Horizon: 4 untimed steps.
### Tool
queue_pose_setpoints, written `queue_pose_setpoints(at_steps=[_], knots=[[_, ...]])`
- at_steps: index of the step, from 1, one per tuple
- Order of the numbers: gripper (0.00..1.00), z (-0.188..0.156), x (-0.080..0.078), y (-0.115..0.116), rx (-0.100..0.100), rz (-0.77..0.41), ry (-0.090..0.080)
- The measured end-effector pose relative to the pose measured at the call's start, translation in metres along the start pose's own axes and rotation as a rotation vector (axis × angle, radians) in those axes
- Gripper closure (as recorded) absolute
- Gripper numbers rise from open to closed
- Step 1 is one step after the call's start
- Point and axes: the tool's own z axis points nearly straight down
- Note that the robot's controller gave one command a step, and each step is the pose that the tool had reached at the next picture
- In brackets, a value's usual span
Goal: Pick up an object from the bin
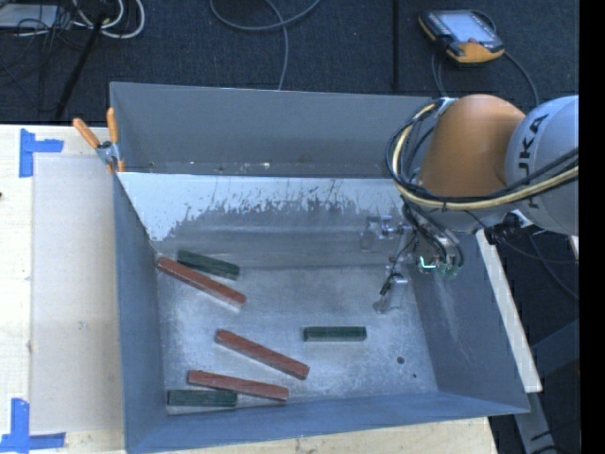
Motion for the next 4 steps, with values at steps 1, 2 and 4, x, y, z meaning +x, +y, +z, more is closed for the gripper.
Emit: queue_pose_setpoints(at_steps=[1,2,4], knots=[[0.00,-0.004,-0.002,0.000,0.001,-0.001,-0.007],[0.00,0.040,0.032,0.017,0.002,-0.035,-0.014],[1.00,0.085,0.028,0.064,0.001,-0.096,-0.007]])
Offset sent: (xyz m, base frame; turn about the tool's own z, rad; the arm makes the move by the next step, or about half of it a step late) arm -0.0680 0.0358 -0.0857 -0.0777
